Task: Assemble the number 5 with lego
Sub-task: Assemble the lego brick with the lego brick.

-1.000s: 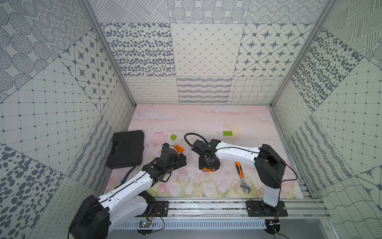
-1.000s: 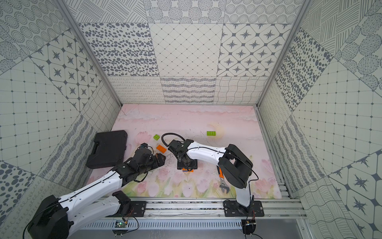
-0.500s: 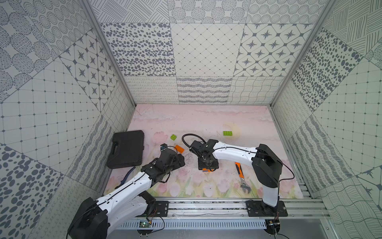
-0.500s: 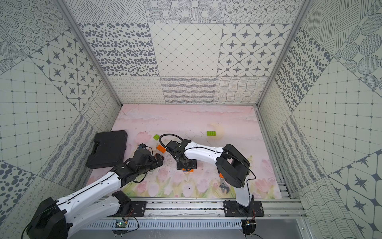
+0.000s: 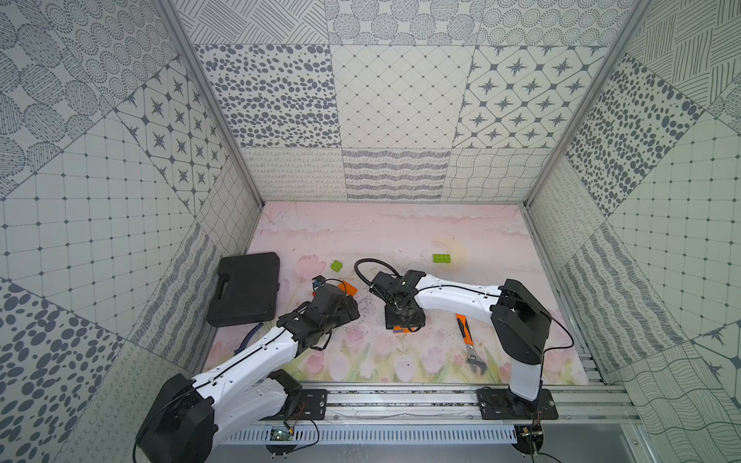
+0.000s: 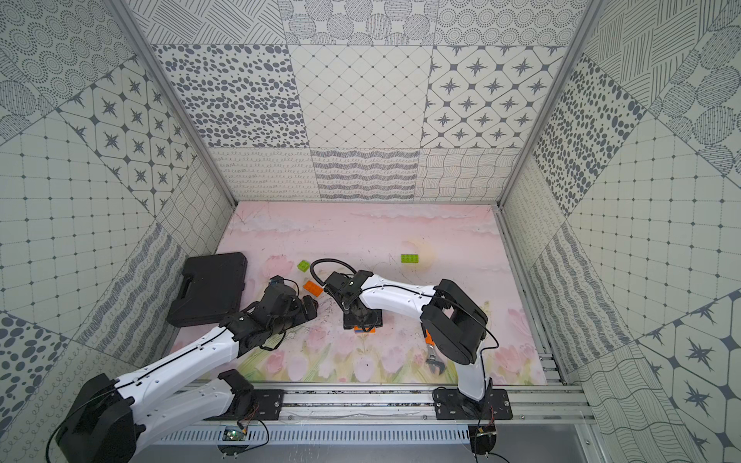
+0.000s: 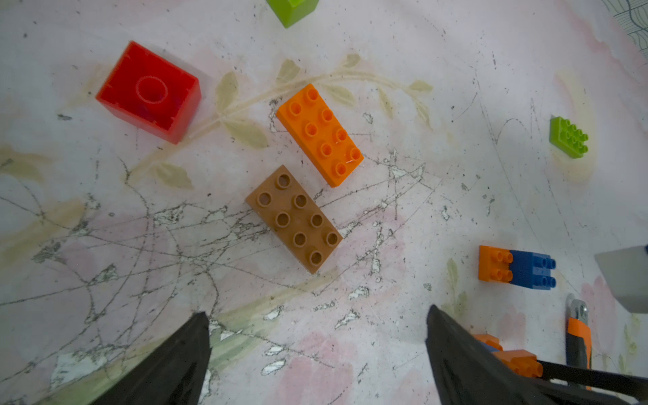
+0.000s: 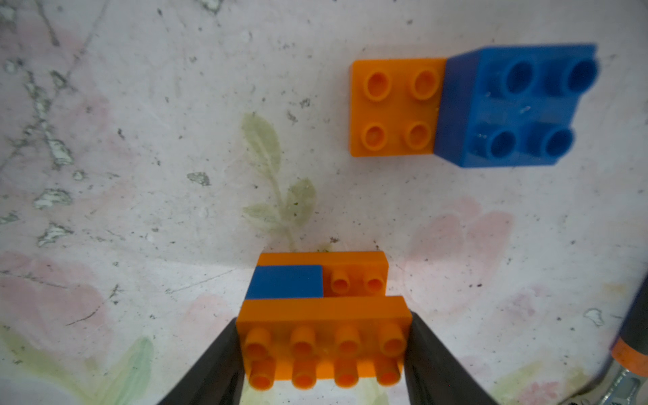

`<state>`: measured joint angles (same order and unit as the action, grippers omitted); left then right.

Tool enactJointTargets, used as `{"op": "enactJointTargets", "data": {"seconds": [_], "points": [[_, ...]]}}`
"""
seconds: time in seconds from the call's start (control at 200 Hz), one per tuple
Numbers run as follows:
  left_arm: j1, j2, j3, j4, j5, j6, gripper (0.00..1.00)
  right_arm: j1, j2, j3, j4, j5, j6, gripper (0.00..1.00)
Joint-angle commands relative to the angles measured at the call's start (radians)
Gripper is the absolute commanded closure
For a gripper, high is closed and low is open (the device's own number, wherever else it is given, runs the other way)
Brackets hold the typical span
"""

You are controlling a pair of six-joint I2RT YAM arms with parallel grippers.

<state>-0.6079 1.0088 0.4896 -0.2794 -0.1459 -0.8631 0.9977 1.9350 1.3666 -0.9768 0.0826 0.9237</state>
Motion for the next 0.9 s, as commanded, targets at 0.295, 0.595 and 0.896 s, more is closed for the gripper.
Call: {"op": "enactJointTargets", "data": {"seconds": [0.295, 0.595, 0.896], "points": [[0.007, 0.028, 0.048, -0.026, -0.035, 0.006, 0.01, -0.014, 0.147, -0.047, 0.007, -0.001, -0.039, 0.45], [0.006, 0.04, 0.063, -0.031, -0.04, 0.015, 0.01, -0.025, 0.117, -0.041, 0.013, 0.001, -0.037, 0.43], [0.007, 0.051, 0.063, -0.024, -0.032, 0.012, 0.01, -0.028, 0.128, -0.091, 0.065, -0.027, -0.002, 0.43]]}}
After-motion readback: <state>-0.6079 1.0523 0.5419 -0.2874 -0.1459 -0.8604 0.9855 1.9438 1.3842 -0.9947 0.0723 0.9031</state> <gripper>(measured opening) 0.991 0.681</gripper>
